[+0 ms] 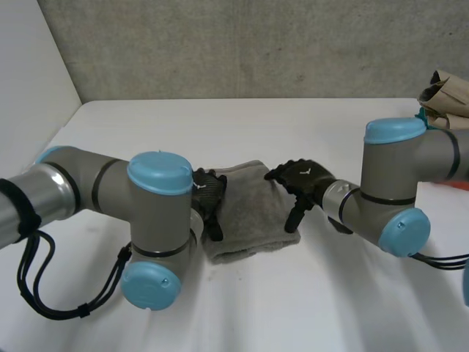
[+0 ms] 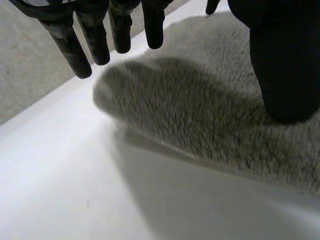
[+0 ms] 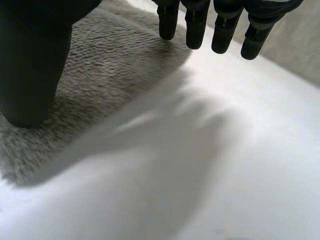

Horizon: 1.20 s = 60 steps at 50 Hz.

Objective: Fold the laundry.

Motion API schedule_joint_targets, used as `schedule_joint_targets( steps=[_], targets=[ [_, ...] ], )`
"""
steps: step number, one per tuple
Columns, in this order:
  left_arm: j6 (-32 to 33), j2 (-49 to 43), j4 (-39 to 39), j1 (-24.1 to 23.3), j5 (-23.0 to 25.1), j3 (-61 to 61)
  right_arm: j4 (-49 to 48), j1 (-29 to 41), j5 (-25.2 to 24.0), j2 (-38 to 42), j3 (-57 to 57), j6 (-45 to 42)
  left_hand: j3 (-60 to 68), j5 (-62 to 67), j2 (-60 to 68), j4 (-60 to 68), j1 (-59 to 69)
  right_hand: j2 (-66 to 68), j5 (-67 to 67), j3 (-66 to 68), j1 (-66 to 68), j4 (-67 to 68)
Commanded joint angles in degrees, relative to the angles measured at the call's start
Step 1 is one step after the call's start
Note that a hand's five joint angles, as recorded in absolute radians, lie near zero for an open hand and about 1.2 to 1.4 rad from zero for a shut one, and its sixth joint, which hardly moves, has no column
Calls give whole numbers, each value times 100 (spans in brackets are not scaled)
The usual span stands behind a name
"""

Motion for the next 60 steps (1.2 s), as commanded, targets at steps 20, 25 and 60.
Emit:
schedule_joint_targets(
  steps=[20, 25, 60],
  targets=[
    [-242, 2256, -44, 440, 3613, -800, -3767, 767, -268, -1445, 3917, -771, -130, -171, -88, -67, -40, -247, -270, -235, -312, -236],
    [-304, 2256, 0, 467, 3613, -809, -4049, 776, -250, -1120, 3742, -964, -113, -154, -72, -50, -23, -106, -128, -93, -171, -94],
    [-515, 2388, 149, 546, 3604, -896, -4216, 943, 57, -337, 2054, -903, -62, -104, -21, 0, 27, 6753, 6730, 6765, 6688, 6764]
  ],
)
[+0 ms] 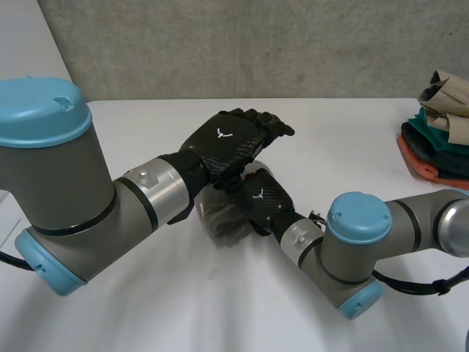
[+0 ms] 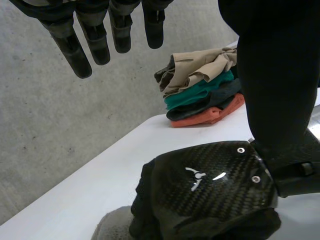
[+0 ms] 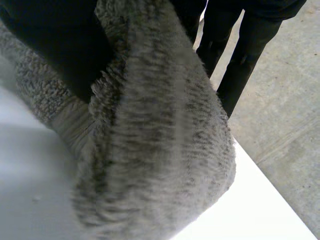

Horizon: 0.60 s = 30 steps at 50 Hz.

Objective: Fold the laundry.

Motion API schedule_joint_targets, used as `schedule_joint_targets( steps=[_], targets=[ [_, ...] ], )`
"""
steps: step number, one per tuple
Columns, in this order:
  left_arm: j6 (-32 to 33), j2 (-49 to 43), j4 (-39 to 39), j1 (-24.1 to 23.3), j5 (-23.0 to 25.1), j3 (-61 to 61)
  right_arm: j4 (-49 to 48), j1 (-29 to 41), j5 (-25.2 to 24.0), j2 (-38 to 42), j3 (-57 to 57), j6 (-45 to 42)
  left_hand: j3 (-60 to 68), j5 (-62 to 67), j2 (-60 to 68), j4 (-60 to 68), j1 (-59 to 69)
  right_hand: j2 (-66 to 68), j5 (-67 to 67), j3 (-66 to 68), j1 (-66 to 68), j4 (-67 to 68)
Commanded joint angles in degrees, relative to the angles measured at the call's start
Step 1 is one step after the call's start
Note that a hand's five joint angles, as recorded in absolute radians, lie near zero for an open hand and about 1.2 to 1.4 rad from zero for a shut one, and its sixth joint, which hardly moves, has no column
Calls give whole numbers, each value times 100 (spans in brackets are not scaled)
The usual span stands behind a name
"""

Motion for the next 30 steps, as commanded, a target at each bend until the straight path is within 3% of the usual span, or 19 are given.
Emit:
schedule_joint_targets(
  steps=[1, 8, 16, 25, 30],
  targets=[
    [-105, 129, 0, 12, 0, 1, -150, -46, 284, -116, -241, 100, -62, -92, -21, 0, 27, 1391, 1673, 1417, 2058, 1310],
    [-123, 375, 53, 143, 0, 9, -211, -212, 487, -670, -681, 662, -62, -92, -21, 0, 27, 1391, 1673, 1417, 2058, 1310],
    [-132, 560, 70, 222, 0, 9, -290, -1284, 426, -1189, -1374, 1286, -62, -92, -21, 0, 27, 1391, 1673, 1417, 2058, 1310],
    [-132, 560, 70, 187, 0, -26, -1134, -3294, 391, -1189, -2314, 1980, -62, -92, -21, 0, 27, 1391, 1673, 1417, 2058, 1310],
    [-132, 560, 79, 187, 0, -78, -1143, -4272, -101, -654, -2781, 2270, -62, -92, -20, 0, 28, 1391, 1673, 1417, 2058, 1310]
  ],
)
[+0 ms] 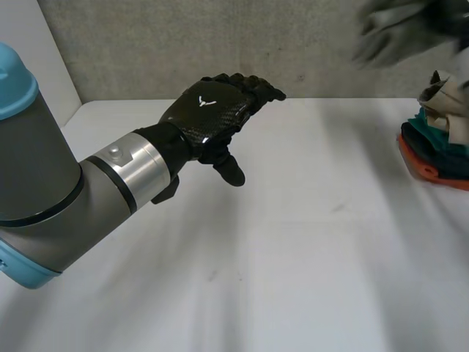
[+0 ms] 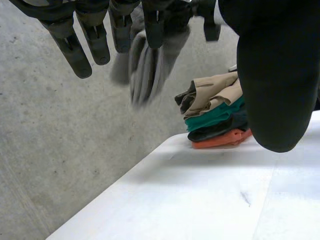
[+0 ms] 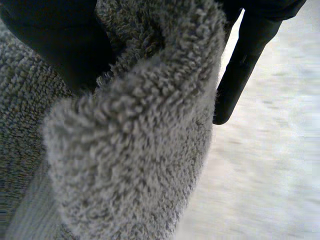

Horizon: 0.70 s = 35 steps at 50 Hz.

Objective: Fold the laundry.

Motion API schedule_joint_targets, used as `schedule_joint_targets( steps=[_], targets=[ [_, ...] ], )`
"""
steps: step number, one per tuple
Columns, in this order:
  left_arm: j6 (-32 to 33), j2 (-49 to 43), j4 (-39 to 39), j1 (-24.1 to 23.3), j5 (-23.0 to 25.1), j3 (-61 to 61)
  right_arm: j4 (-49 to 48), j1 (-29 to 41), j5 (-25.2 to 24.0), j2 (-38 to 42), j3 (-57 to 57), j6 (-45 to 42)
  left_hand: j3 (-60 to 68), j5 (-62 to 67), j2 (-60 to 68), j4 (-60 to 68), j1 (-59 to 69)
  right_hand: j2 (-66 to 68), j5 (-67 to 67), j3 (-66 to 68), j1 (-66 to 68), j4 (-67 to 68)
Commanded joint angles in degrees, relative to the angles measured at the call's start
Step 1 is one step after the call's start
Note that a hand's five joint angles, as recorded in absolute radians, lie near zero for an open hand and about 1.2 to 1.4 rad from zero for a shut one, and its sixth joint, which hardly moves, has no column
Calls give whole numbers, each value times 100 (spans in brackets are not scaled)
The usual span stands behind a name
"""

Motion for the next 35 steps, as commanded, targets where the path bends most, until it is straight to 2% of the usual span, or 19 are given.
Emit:
schedule_joint_targets(
  steps=[1, 6, 9, 15, 19, 25, 31, 32, 34, 35],
  targets=[
    [0, -6, 8, -7, 0, -51, -87, -1391, -832, 777, -662, 504, -46, -76, -4, 17, 44, 1391, 1656, 1380, 2058, 1136],
    [0, -59, 16, -7, 0, -69, -131, -2129, -2238, 1604, -725, 857, -29, -59, 13, 34, 61, 1391, 1656, 1380, 2058, 1136],
    [0, -85, 16, -7, 0, -95, -140, -2402, -2601, 1921, -524, 822, -29, -59, 13, 34, 61, 1391, 1656, 1380, 2058, 1136],
    [0, -85, 16, -7, 0, -113, -254, -2913, -2848, 1922, 276, 691, -12, -42, 30, 50, 78, 1391, 1656, 1380, 2058, 1136],
    [0, -68, 16, -16, 0, -113, -552, -2992, -3418, 1598, 646, 716, -12, -42, 30, 50, 78, 1391, 1656, 1380, 2058, 1136],
    [0, -42, 16, -24, 0, -131, -614, -3028, -3797, 1465, 664, 926, -12, -42, 30, 50, 78, 1391, 1656, 1380, 2058, 1136],
    [0, -50, 25, -24, 0, -131, -649, -3177, -3745, 1579, 409, 1209, -12, -42, 30, 50, 78, 1264, 1529, 1253, 1930, 1009],
    [0, -59, 17, -24, 0, -131, -649, -3186, -3710, 1605, 400, 1209, -12, -42, 30, 50, 78, -1086, -820, -1097, -419, -1341],
    [0, -59, 16, -24, 0, -139, -632, -3186, -3648, 1615, 400, 1191, -28, -58, 13, 34, 61, -4607, -4342, -4618, -3941, -4862],
    [0, -59, 16, -24, 0, -139, -588, -3177, -3596, 1606, 409, 1183, -29, -59, 13, 34, 61, -5609, -5344, -5620, -4942, -5864]
  ],
)
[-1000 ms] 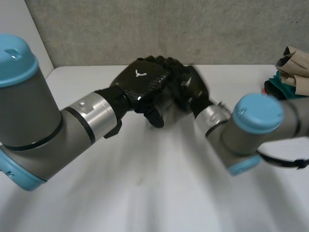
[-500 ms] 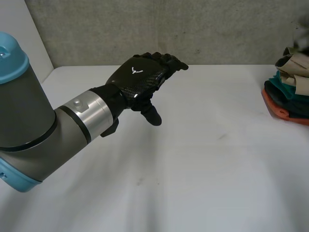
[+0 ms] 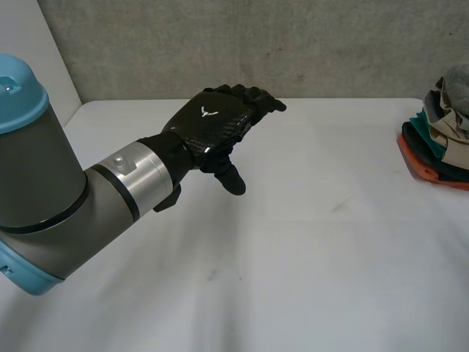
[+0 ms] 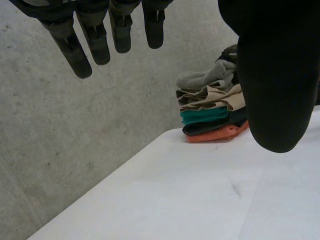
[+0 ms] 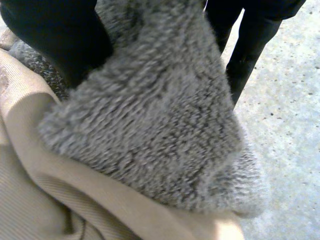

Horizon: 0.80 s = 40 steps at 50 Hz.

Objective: Fold the laundry.

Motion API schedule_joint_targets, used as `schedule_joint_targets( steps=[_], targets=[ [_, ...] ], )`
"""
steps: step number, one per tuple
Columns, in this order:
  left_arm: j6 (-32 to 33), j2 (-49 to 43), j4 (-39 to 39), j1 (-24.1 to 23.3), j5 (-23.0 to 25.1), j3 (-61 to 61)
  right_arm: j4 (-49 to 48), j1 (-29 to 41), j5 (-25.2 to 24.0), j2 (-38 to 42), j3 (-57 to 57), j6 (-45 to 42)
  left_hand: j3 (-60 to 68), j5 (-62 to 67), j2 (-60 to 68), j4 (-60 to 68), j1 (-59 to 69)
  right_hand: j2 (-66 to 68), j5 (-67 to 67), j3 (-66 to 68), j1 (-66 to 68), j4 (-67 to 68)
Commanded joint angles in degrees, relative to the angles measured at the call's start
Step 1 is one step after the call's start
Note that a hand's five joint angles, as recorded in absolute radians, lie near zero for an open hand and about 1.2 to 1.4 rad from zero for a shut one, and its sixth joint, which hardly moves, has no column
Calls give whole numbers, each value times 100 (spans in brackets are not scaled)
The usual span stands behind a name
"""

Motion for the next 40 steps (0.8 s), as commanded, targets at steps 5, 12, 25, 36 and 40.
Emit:
schedule_joint_targets(
  steps=[5, 12, 25, 36, 40],
  targets=[
    [-140, 41, -4, -10, 9, -9, 760, -105, 1175, -349, 70, 60, -28, -58, 13, 34, 61, -4593, -4653, -4668, -4379, -4745],
    [-439, 207, 5, -10, 26, -9, 2676, -421, 1932, -1685, 482, -861, -28, -58, 13, 34, 61, -4593, -4653, -4668, -4379, -4745],
    [-597, 620, 128, -19, -17, 70, 3311, 421, 3162, -3311, 878, -2058, -11, -41, 29, 50, 77, -4593, -4653, -4668, -4379, -4745],
    [-897, 1025, 164, 341, -2134, 1, 2915, 2487, 3198, -4191, 2372, -696, -95, -125, -55, -34, -7, -4593, -4653, -4668, -4379, -4745],
    [-809, 1078, 128, 648, -2715, -508, 2836, 2900, 3251, -4191, 2943, -573, -112, -142, -72, -50, -23, -4593, -4653, -4668, -4379, -4745]
  ],
)
